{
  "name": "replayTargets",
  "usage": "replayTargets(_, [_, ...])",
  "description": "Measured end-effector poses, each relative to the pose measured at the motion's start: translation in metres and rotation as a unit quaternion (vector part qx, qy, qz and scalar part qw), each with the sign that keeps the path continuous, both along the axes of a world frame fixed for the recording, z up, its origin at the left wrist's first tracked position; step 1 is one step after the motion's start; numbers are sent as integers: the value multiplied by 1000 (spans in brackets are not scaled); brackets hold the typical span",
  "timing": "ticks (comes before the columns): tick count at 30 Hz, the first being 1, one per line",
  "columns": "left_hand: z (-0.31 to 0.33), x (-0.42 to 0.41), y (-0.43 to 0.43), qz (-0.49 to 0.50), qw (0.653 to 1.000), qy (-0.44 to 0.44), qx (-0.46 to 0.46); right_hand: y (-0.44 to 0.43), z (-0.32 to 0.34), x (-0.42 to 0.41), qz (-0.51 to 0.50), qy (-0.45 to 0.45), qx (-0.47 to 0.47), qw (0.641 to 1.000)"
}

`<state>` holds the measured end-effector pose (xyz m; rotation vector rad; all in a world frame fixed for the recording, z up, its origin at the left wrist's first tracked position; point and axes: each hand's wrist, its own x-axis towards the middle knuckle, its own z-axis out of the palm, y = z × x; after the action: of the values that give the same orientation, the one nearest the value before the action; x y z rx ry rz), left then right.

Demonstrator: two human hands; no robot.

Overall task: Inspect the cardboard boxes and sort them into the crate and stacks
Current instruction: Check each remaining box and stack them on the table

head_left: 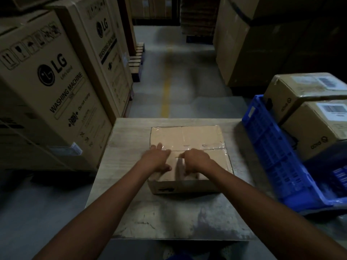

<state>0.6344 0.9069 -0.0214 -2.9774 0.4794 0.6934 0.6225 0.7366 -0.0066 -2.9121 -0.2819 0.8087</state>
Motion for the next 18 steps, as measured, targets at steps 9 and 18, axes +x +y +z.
replayTargets(9, [2, 34, -16, 42, 992, 116, -13, 11, 4, 35, 18, 45, -62, 997])
replayTargets(18, [12, 60, -34, 49, 994, 84, -54, -13, 5, 53, -39, 7, -32, 999])
